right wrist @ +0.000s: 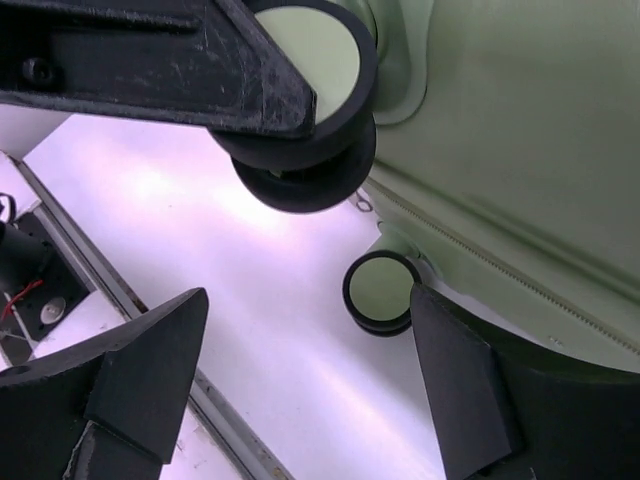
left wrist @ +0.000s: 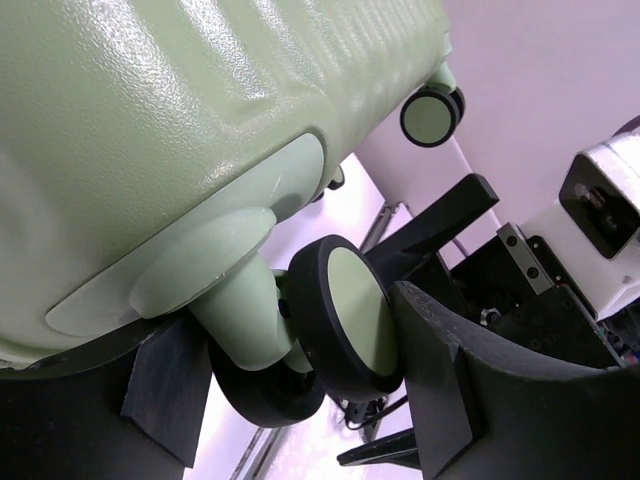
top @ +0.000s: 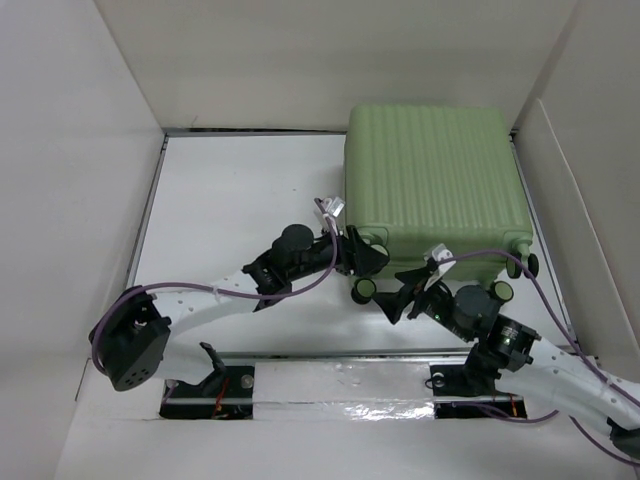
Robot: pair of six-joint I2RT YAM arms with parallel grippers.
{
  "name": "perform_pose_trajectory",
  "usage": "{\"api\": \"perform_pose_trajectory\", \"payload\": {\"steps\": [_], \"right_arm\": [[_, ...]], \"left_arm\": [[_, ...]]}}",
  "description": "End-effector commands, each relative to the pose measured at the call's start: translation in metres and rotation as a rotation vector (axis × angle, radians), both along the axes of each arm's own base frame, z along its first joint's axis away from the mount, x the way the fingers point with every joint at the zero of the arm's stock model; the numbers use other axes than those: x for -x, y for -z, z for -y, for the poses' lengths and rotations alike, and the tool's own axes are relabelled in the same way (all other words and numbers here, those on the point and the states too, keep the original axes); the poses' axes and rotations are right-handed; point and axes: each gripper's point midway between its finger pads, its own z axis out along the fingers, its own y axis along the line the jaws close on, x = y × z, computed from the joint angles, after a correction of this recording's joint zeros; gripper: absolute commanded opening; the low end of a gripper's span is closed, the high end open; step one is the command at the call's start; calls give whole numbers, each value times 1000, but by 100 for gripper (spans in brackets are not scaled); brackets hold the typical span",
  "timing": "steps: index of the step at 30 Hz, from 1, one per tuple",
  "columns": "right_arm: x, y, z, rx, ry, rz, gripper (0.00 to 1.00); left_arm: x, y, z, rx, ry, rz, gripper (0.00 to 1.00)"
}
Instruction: Pack the luggage
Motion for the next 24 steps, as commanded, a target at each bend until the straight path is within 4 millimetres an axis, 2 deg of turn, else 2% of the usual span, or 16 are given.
{"api": "perform_pose_trajectory", "payload": {"steps": [1,2,3,10,13,17,21,22,23,24], "right_arm": [[-8,-35,-3,-11,6,82,90],[-9,-36,-5,12,-4,100,90],[-12,-47,-10,-10,-8,129,90],[-30,-71,-27,-21,12,199,92],[-40,-76,-24,-44,75,208,92],[-46,-72,-20,-63,123,206,91],[-48,-74,-11,-177,180,222,84],[-50,-74,-9,-188,195,219,81],[-51,-73,-7,-190,212,211,72],[-53,-71,-5,-182,227,206,71]], "left_arm": [[35,-87,12,292,187,156,60],[37,-88,13,306,199,152,62],[39,-86,14,310,212,142,65],[45,-79,14,346,236,92,66],[47,-78,14,349,244,84,66],[48,-79,13,357,251,77,66],[49,-74,13,355,256,64,66],[50,-75,13,359,258,59,66],[51,-75,13,362,261,58,66],[51,-75,13,362,266,57,66]]}}
